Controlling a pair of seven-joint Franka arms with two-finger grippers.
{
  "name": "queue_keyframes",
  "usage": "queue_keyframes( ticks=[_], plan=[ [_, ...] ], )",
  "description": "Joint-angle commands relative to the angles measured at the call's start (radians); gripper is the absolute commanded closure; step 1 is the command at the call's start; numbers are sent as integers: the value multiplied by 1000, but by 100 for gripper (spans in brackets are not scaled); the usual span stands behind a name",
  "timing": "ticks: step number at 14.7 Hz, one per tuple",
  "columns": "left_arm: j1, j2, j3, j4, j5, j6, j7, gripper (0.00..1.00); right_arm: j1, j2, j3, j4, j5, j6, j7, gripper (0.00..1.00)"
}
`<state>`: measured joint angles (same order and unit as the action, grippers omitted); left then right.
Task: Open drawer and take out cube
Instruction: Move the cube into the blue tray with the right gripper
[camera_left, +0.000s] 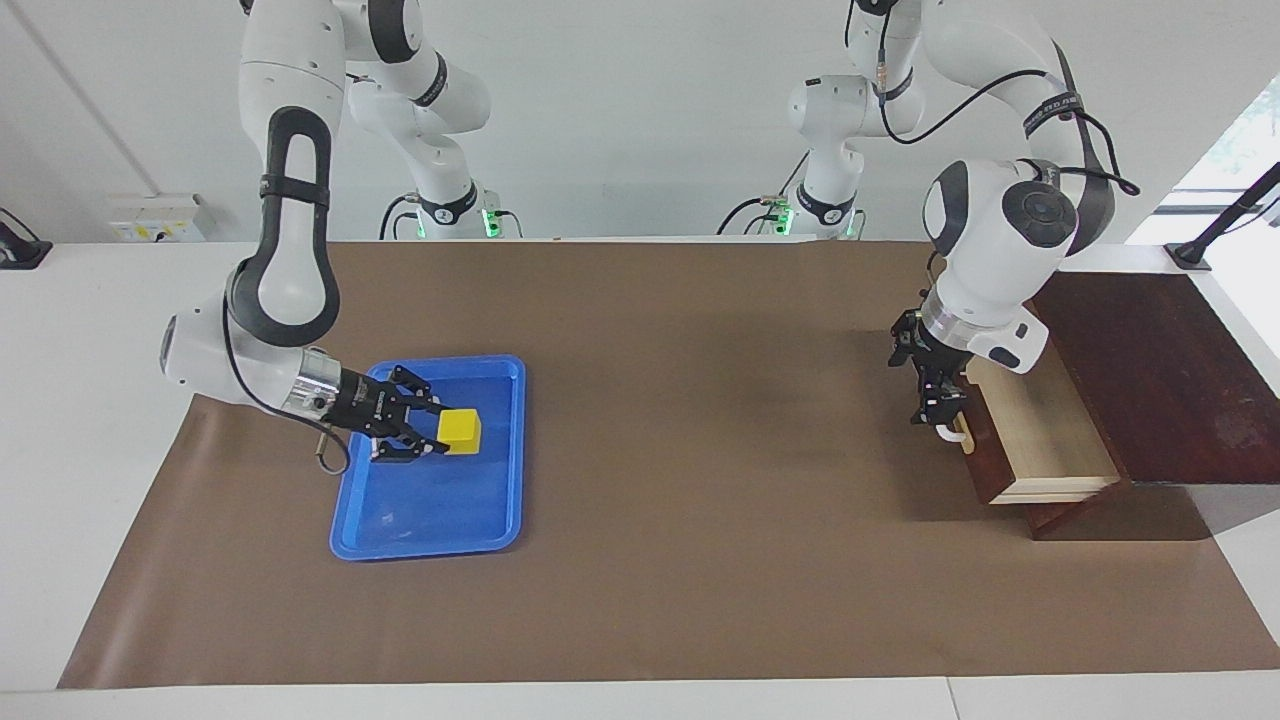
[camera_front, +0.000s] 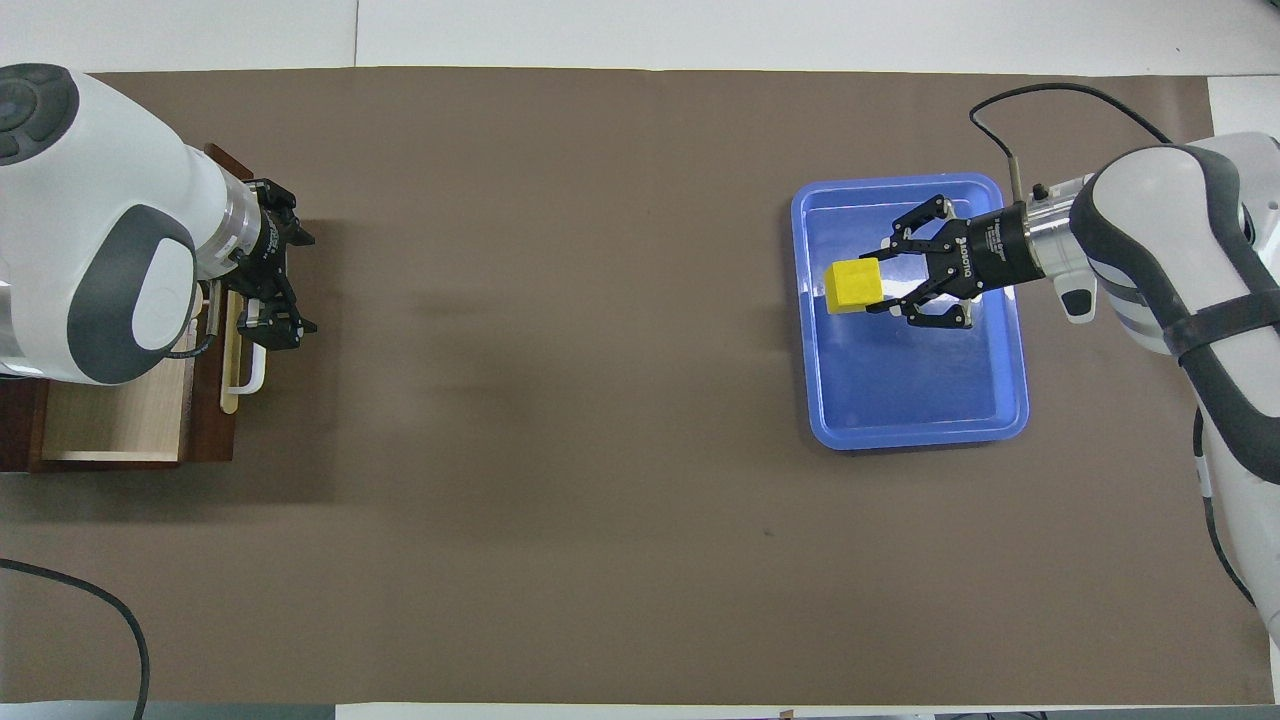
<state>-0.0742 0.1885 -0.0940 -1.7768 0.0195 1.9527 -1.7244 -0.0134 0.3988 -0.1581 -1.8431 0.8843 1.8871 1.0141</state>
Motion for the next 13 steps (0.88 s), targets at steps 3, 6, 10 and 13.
queue_keyframes(
  ticks=[3, 6, 10, 13],
  plan=[
    [71, -38, -9, -58, 16, 51, 107, 0, -40, -8, 0, -70, 30, 24, -127, 100],
    [80, -53, -7, -95, 46, 84, 141, 0, -51, -6, 0, -77, 30, 26, -144, 100],
    [112, -54, -7, -96, 59, 89, 187, 0, -48, -8, 2, -107, 31, 52, -187, 100],
    [151, -52, -9, -95, 59, 91, 213, 0, -48, 3, 2, -108, 31, 49, -226, 100]
  ],
)
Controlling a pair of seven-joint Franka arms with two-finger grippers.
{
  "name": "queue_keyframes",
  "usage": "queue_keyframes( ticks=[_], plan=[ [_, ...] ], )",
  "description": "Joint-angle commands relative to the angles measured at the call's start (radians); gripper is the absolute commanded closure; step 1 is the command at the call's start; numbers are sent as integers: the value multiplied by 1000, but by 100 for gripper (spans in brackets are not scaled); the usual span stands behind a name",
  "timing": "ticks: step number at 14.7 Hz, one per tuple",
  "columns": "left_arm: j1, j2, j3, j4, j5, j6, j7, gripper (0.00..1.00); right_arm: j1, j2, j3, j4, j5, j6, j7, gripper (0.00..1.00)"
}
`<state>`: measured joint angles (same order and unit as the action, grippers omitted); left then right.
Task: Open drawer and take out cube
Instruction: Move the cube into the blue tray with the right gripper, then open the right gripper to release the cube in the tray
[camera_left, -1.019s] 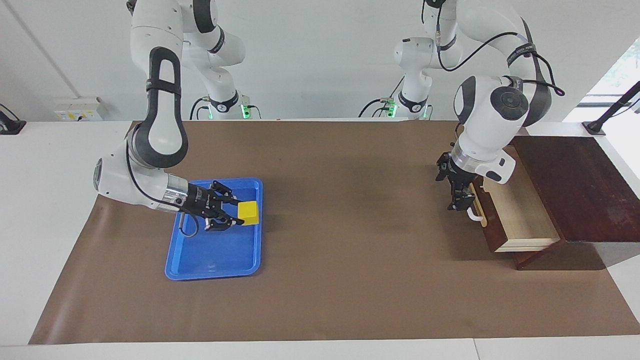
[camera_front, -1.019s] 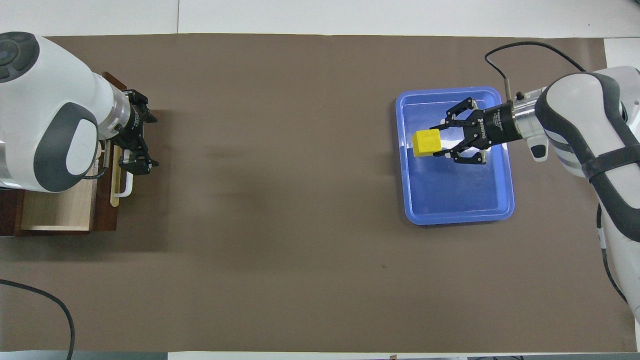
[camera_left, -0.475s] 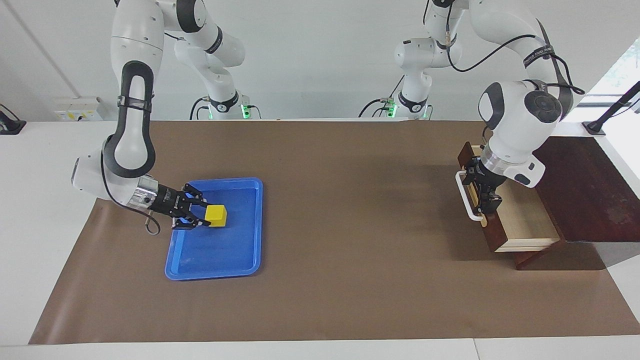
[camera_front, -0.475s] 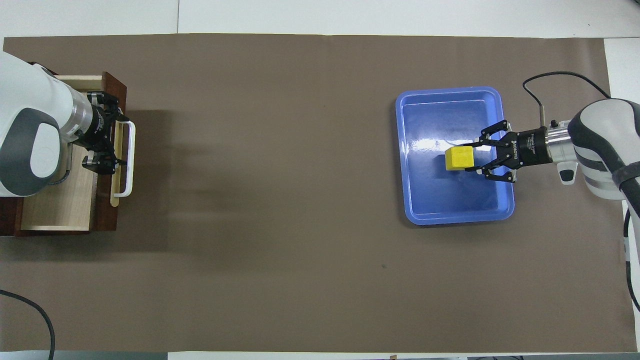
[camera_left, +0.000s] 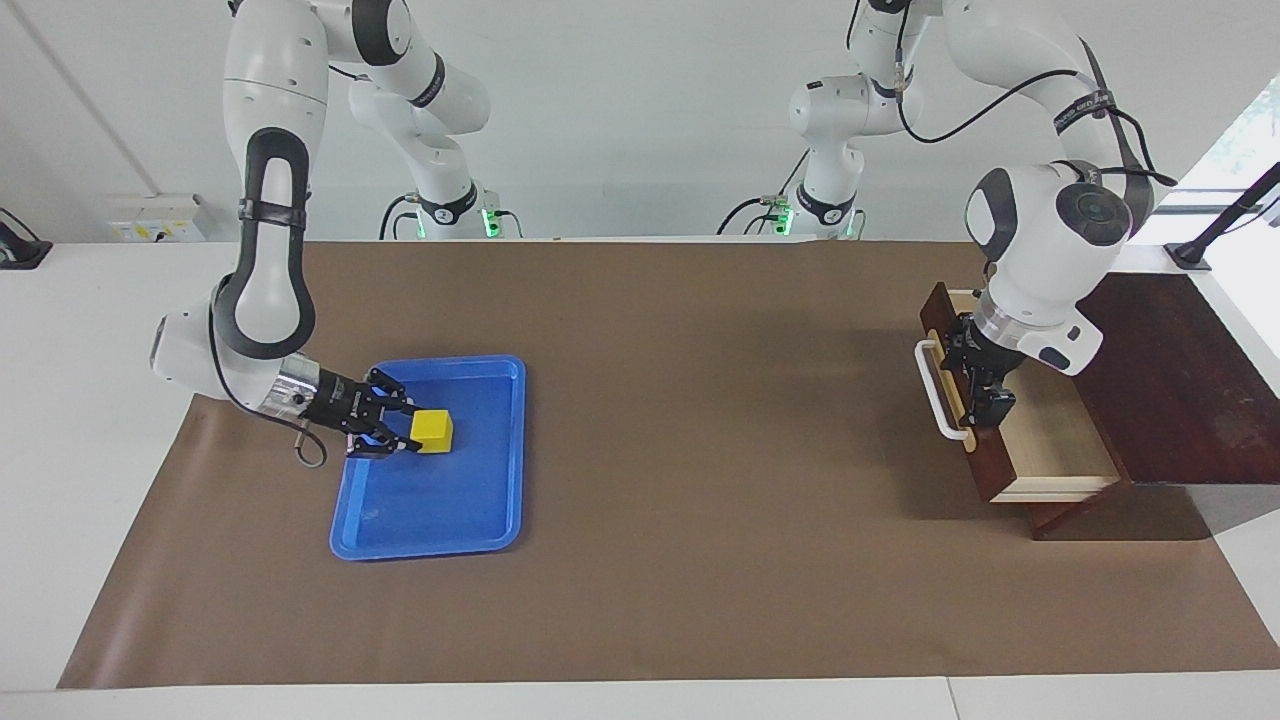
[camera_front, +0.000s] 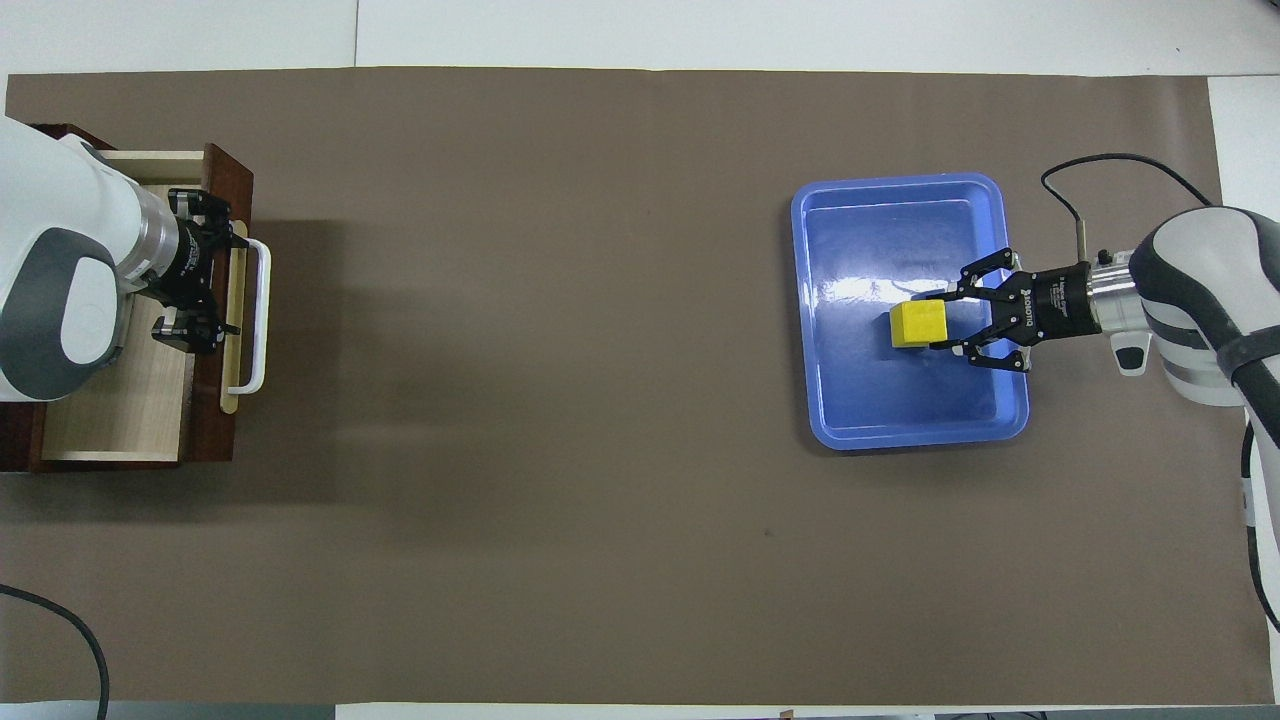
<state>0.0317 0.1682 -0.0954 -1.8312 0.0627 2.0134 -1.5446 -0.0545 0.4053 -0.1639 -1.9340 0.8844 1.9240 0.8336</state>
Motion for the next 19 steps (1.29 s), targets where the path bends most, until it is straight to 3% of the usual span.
queue_keyframes(
  ticks=[1, 5, 6, 8, 9, 10, 15, 19],
  plan=[
    [53, -32, -6, -40, 17, 33, 35, 0, -5, -5, 7, -16, 31, 7, -45, 100],
    [100, -32, -7, -42, 48, 38, 98, 0, 2, -5, 7, -17, 31, 1, -44, 100],
    [112, -32, -6, -42, 49, 39, 112, 0, 2, -6, 7, -17, 31, 0, -44, 86],
    [126, -32, -6, -40, 51, 41, 139, 0, 4, -7, 7, -16, 30, -3, -42, 32],
    [132, -32, -6, -40, 52, 41, 147, 0, 4, -7, 7, -16, 31, -3, -41, 15],
    [135, -32, -6, -39, 52, 41, 159, 0, 4, -7, 7, -13, 31, -5, -38, 8],
    [177, -32, -6, -39, 69, 50, 205, 0, 1, -16, 4, 41, 18, -71, 39, 4],
    [194, -30, -7, -37, 77, 59, 238, 0, 15, -108, 9, 72, -77, -99, 143, 2]
  ],
)
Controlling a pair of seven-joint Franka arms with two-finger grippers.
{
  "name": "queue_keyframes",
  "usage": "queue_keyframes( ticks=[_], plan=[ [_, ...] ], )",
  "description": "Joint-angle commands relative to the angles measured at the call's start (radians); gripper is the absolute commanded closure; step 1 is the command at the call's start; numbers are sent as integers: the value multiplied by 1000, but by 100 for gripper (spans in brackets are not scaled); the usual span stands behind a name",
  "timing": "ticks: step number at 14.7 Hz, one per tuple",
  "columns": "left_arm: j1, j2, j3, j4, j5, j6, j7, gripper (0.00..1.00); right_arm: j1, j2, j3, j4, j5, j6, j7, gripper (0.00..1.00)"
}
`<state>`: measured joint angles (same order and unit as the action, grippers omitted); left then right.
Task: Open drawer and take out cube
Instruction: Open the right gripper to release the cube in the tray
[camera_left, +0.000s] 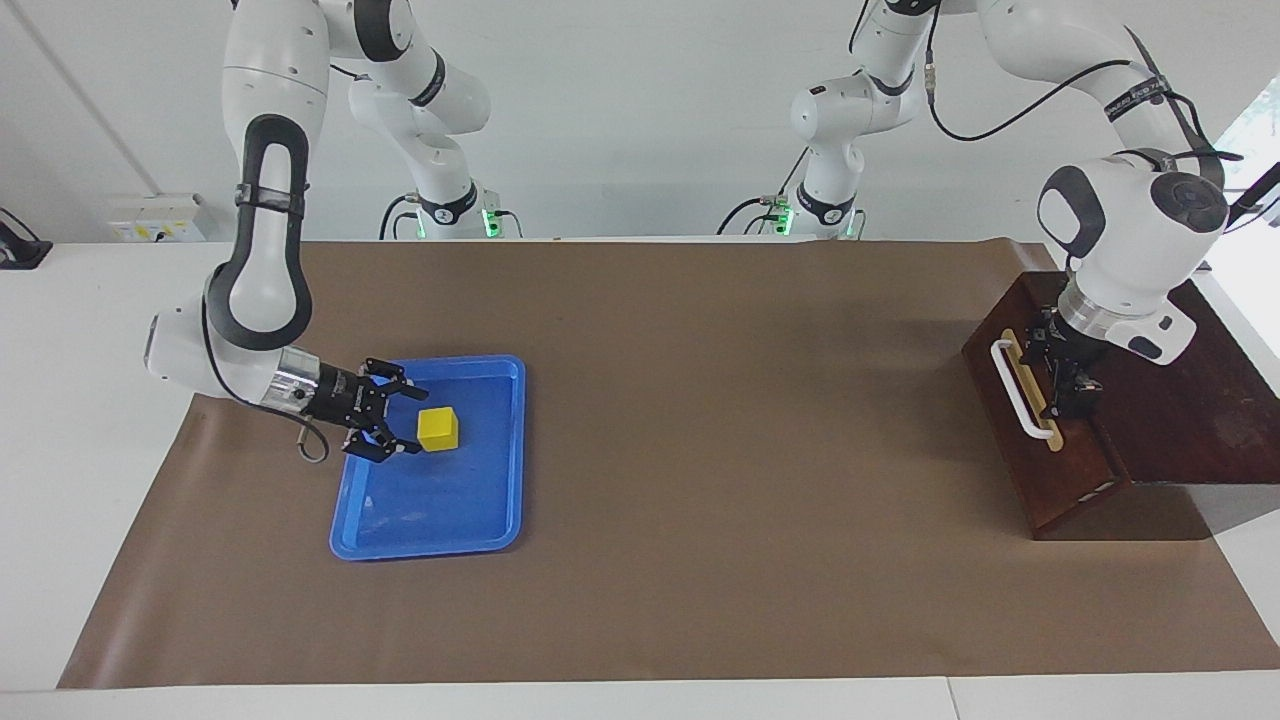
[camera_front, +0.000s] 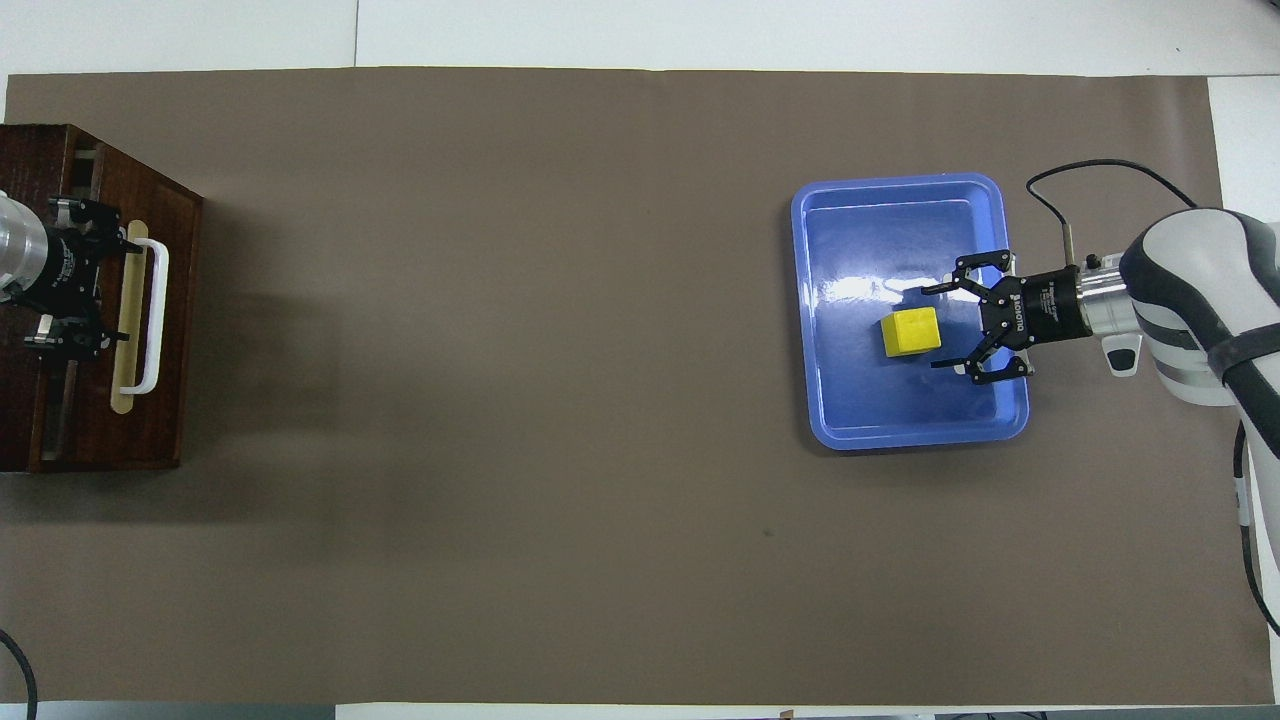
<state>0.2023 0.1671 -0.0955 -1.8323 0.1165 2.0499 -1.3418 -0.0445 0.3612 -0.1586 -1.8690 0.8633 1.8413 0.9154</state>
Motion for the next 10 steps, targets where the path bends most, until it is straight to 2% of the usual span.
queue_keyframes(
  ticks=[1, 5, 8, 10],
  plan=[
    [32, -29, -7, -36, 23, 26, 36, 0, 6, -89, 13, 16, -102, -16, 83, 1],
    [20, -24, -7, -22, 23, 12, 32, 0, 93, -209, 13, 25, -284, -17, 94, 0],
    [-3, -21, -13, 51, 23, -91, 46, 0, 138, -264, 14, 89, -464, -89, 68, 0],
    [-41, -38, -20, 83, 23, -163, 113, 0, 158, -295, 13, 135, -550, -146, -24, 0]
  ],
)
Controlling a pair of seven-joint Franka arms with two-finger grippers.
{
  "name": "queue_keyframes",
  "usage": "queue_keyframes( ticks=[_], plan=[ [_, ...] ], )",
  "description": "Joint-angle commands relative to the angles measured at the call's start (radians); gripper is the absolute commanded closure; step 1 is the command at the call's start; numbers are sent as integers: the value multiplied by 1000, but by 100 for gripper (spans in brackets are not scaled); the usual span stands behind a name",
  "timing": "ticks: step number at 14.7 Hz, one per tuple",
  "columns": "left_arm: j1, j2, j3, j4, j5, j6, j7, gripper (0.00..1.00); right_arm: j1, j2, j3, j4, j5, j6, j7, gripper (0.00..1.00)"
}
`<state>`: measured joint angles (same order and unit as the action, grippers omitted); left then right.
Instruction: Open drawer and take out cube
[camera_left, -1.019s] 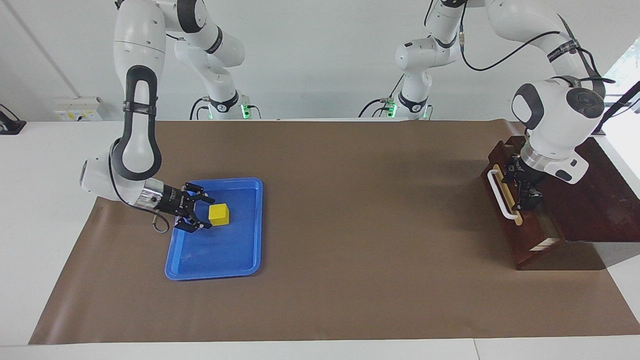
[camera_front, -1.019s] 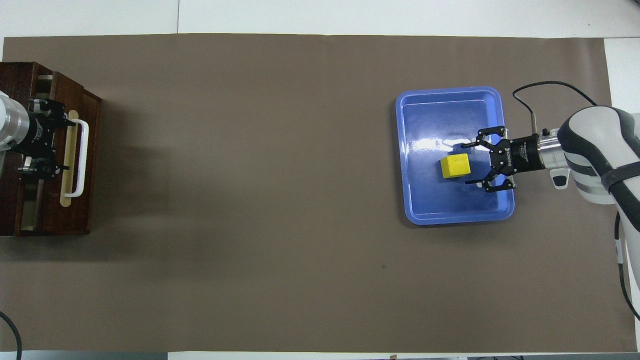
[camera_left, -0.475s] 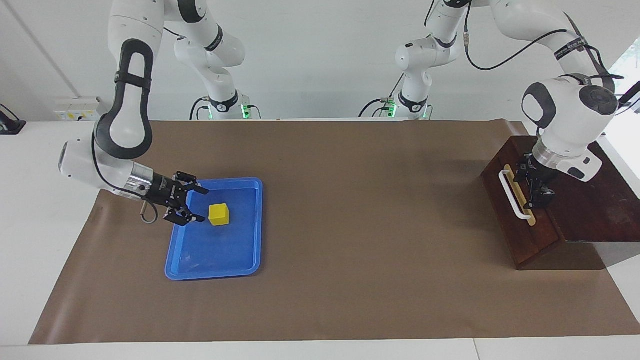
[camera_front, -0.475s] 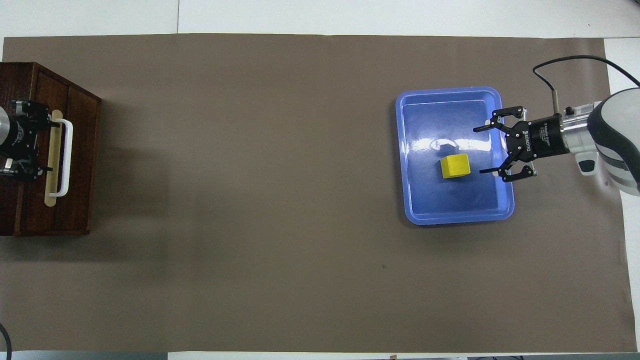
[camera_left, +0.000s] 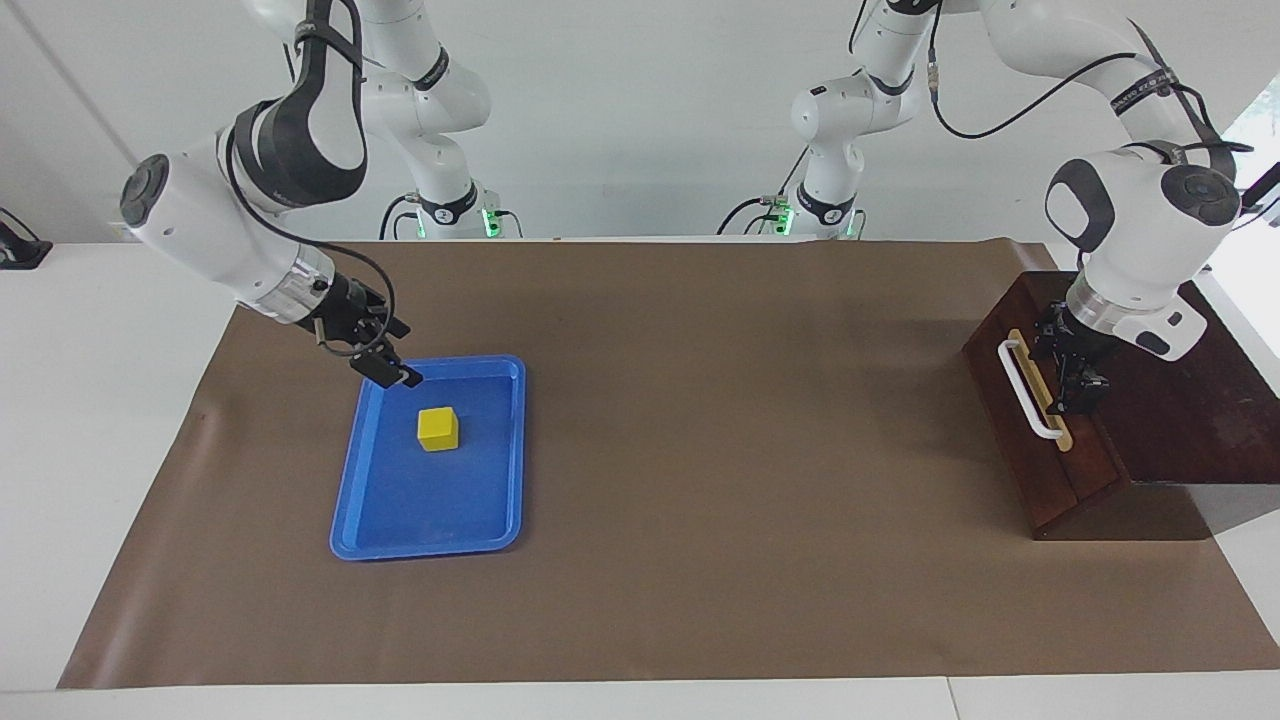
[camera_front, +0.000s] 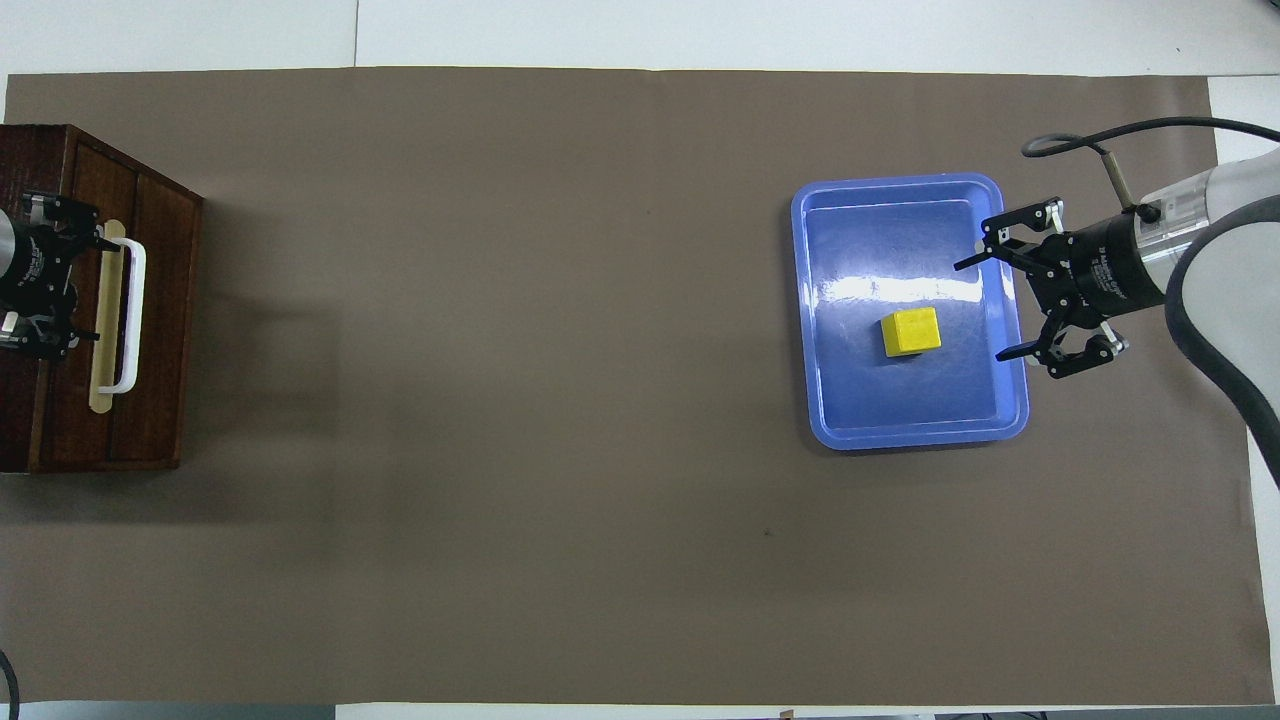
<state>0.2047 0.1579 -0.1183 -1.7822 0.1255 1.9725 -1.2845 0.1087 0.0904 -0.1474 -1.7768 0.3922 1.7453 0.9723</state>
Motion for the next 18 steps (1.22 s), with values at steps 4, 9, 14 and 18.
queue_keyframes(
  ticks=[4, 9, 14, 18],
  plan=[
    [-114, -116, -6, 33, -3, -223, 351, 0, 43, -104, 3, 50, -257, -93, -358, 0],
    [-133, -182, -9, 40, -113, -336, 747, 0, 28, -133, 2, 45, -343, -109, -761, 0],
    [-169, -175, -8, 76, -127, -400, 988, 0, 35, -153, 2, 33, -391, -130, -853, 0],
    [-183, -166, -7, 76, -130, -402, 1041, 0, 32, -153, 2, 36, -392, -141, -929, 0]
  ],
)
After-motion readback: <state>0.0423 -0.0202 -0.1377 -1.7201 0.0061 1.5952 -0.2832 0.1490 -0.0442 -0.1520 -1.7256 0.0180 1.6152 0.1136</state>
